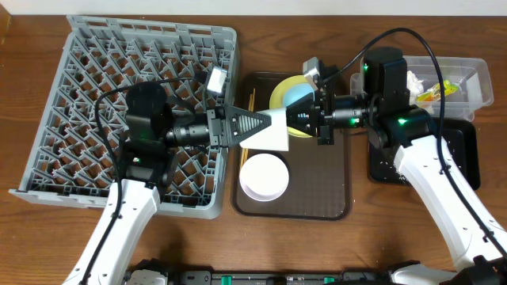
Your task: Sort waste into correct bins and load items into the dishwasher
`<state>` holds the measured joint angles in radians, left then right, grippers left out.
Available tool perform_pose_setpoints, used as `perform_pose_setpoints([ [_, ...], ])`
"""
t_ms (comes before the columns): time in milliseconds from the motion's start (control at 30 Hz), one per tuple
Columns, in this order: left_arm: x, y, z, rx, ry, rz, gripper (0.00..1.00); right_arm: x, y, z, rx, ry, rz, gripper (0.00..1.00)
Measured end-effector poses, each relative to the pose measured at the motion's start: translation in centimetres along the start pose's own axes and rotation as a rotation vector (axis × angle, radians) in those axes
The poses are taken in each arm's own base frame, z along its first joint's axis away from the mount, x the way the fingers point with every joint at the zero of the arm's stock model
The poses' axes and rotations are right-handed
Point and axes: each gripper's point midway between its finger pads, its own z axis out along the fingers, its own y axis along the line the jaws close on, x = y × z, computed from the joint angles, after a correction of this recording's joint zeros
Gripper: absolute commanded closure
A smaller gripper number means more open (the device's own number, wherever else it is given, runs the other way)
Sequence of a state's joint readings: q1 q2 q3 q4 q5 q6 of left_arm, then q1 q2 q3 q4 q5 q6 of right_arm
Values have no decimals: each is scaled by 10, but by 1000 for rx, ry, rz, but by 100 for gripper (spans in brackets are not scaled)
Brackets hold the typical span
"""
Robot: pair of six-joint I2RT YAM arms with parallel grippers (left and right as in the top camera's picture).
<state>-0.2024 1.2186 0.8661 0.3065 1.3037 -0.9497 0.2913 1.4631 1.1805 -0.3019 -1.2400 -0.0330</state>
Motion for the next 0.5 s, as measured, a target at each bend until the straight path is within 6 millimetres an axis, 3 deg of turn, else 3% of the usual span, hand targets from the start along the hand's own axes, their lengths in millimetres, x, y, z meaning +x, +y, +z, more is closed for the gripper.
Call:
perform_pose_setpoints([
  [333,1,-3,2,9,8,-31,31,-3,1,-4,-12,-13,9,99],
  [400,1,-3,2,9,8,-31,29,-3,0,-4,-11,-13,9,99],
  [433,1,-3,2,9,8,-33,22,-3,0,-4,-11,-13,9,99],
  [500,1,-3,2,9,8,-42,22,-5,0,-4,-7,-17,0,99],
])
